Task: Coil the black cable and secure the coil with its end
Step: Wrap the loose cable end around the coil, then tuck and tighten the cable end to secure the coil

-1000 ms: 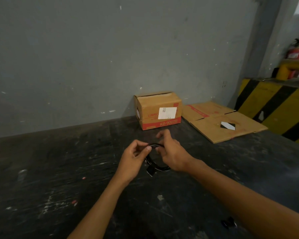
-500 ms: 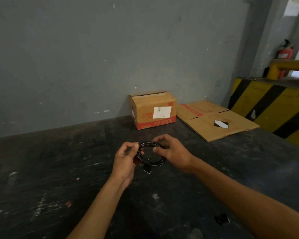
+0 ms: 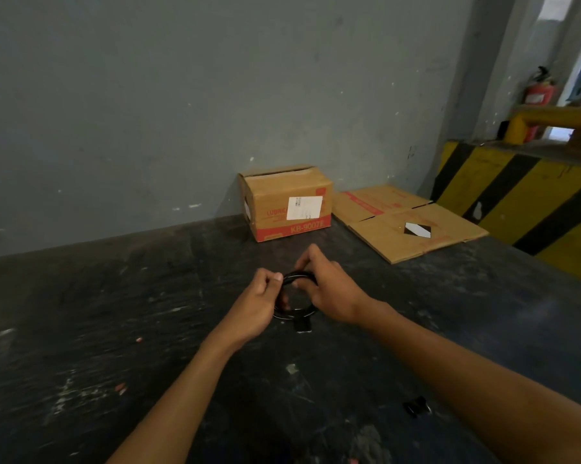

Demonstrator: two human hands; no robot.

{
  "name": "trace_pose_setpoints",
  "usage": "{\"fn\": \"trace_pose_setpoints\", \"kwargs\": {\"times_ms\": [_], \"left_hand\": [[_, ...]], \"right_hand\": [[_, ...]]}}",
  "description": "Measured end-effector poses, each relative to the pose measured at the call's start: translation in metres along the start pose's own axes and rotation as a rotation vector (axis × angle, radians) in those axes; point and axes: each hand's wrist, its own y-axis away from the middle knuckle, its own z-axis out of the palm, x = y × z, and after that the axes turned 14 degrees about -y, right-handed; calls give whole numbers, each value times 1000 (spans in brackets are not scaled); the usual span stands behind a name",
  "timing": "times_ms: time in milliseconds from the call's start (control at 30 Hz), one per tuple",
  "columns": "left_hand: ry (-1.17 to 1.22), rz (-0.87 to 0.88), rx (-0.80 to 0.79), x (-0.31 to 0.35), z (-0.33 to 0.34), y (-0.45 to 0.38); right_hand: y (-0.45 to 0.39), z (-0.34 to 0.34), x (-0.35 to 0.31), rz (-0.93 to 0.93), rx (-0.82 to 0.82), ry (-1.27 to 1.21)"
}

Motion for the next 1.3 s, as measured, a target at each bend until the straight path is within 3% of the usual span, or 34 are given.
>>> {"fn": "trace_pose_setpoints", "kwargs": {"times_ms": [267, 400, 500, 600, 733, 867, 1067, 1300], "left_hand": [[536, -137, -166, 4, 20, -6], [391, -141, -188, -2, 39, -7], [269, -120, -138, -14, 51, -2], [239, -136, -103, -29, 61, 4], [175, -194, -145, -47, 70, 9], [100, -248, -213, -63, 76, 12], [75, -249, -247, -71, 79, 18], [42, -287, -226, -67, 71, 21]], "right_hand": [[15, -15, 7, 66, -29, 18], [32, -24, 20, 170, -53, -211], [56, -35, 54, 364, 49, -398], [88, -46, 109, 556, 146, -190], [141, -44, 179, 844, 61, 197], [182, -28, 209, 1023, 64, 290], [192, -15, 214, 953, 204, 319], [176, -14, 211, 870, 148, 287]]}}
